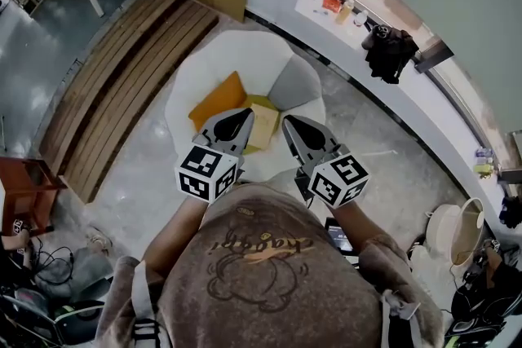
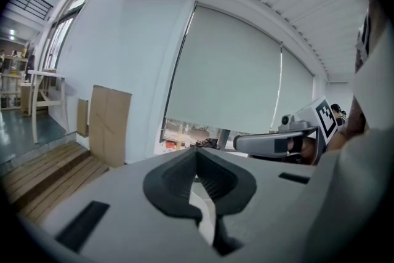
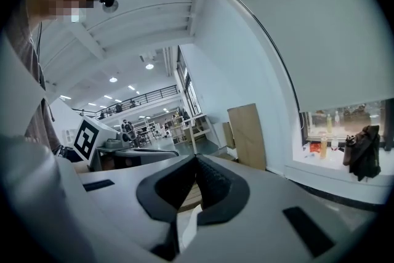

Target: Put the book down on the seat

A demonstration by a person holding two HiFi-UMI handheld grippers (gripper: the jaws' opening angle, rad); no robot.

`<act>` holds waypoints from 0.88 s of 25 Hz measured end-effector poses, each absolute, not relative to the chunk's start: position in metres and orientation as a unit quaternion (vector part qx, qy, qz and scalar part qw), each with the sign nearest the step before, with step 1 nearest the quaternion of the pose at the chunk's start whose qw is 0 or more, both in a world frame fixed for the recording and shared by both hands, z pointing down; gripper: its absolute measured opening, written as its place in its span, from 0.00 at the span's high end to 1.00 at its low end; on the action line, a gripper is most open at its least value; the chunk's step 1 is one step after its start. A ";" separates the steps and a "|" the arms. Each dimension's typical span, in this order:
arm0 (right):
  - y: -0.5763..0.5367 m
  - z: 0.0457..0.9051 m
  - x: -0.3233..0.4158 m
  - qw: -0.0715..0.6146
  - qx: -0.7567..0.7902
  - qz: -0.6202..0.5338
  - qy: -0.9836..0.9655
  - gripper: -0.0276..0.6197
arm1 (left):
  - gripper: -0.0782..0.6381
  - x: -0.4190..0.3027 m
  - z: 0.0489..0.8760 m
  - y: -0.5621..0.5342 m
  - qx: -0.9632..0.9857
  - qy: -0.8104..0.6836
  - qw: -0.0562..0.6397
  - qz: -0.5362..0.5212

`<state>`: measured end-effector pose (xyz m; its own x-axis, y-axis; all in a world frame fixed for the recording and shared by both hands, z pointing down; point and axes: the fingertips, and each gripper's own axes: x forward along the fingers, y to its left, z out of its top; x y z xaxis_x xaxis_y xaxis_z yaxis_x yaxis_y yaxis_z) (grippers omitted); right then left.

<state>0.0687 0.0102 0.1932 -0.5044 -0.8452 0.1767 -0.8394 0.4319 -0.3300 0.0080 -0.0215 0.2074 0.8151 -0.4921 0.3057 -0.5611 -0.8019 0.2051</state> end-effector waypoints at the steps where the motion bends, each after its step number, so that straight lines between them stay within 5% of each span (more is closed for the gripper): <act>1: 0.009 0.193 0.068 0.008 -0.498 -0.191 0.846 0.93 | 0.89 0.008 0.207 -0.022 0.942 -0.280 0.144 0.119; 22: 0.014 0.201 0.074 0.001 -0.499 -0.188 0.846 0.93 | 0.89 0.015 0.219 -0.011 0.939 -0.285 0.145 0.125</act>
<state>0.0740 0.0145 0.2009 -0.5019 -0.8450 0.1848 -0.8439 0.4315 -0.3188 0.0153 -0.0114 0.2186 0.8062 -0.4987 0.3183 -0.5715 -0.7956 0.2009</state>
